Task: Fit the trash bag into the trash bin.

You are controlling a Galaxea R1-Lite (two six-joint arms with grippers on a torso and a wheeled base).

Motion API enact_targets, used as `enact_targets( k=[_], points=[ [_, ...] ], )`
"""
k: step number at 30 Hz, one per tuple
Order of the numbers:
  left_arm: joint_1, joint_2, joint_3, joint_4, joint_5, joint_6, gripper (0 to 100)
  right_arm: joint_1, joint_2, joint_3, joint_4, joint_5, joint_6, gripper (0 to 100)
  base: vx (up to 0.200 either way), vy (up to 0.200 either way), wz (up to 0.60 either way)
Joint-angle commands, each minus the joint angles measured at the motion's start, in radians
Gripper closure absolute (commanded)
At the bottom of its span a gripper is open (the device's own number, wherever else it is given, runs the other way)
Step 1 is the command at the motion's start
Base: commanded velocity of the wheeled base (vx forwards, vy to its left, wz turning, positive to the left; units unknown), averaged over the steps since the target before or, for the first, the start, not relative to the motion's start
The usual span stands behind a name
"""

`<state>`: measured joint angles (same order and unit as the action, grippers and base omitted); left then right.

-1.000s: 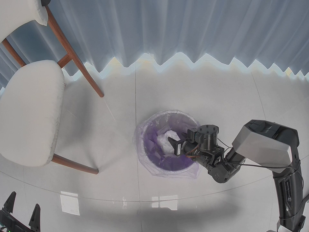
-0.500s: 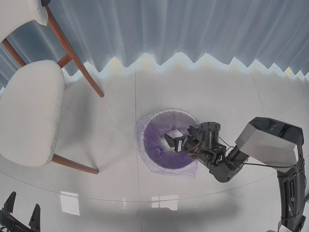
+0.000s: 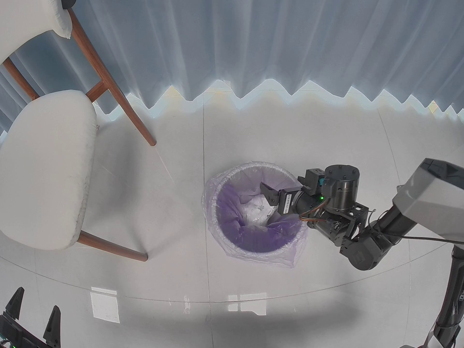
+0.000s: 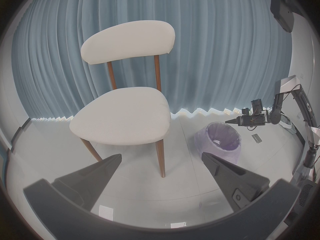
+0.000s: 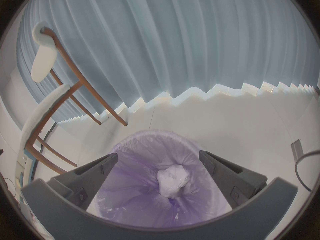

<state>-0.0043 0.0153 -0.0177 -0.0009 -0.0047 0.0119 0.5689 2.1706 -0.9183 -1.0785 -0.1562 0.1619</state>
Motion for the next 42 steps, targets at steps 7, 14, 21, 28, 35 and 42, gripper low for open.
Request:
enact_targets(
  k=[7,14,21,28,35,42],
  points=[
    [0.001,-0.014,0.018,-0.001,0.000,0.000,0,-0.032,-0.269,0.190,0.000,-0.017,0.001,0,0.000,0.000,0.00],
    [0.000,-0.014,0.018,-0.001,0.000,0.000,0,-0.080,-0.416,0.311,0.002,-0.017,-0.004,0,0.000,0.000,0.00],
    [0.000,-0.014,0.018,-0.001,0.000,0.000,0,-0.162,-0.549,0.424,0.008,-0.016,-0.009,0,0.000,0.000,0.00],
    [0.001,-0.014,0.018,-0.001,0.000,0.000,0,-0.254,-0.690,0.523,0.028,-0.013,-0.021,0,0.000,0.000,0.00],
    [0.000,-0.014,0.018,-0.001,0.000,0.000,0,-0.357,-0.804,0.562,0.052,-0.009,-0.045,0,0.000,0.000,0.00],
    [0.000,-0.014,0.018,-0.001,0.000,0.000,0,-0.434,-0.920,0.650,0.072,-0.008,-0.053,0,0.000,0.000,0.00]
  ],
)
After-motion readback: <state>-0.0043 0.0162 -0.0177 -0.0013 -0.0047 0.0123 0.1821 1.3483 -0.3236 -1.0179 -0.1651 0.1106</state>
